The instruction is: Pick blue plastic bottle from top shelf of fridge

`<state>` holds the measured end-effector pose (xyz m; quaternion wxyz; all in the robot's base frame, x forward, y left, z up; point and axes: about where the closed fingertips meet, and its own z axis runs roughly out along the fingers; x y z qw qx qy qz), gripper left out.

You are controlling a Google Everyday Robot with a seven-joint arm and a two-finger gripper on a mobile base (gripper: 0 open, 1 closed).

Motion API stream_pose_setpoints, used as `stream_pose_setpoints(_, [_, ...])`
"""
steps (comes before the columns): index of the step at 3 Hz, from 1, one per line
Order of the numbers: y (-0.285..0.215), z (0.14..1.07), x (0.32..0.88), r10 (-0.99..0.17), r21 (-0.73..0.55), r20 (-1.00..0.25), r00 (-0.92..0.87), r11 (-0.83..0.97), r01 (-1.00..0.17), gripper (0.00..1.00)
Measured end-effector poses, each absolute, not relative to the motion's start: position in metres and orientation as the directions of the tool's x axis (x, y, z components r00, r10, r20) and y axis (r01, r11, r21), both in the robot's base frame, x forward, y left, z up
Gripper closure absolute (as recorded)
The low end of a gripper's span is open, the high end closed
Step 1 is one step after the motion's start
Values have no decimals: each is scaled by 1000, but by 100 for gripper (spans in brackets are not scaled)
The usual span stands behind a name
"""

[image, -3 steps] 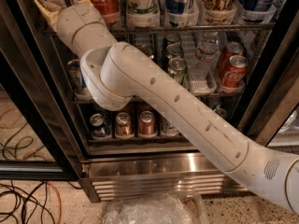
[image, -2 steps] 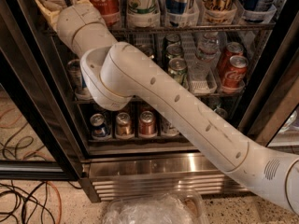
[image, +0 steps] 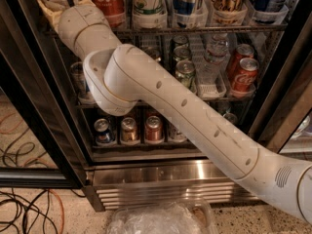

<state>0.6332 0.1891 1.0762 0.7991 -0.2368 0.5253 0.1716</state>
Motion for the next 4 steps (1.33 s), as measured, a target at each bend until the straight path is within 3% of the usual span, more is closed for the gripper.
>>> stream_pose_setpoints(4, [170,1095,632,35,-181,-905,425,870,-458,100])
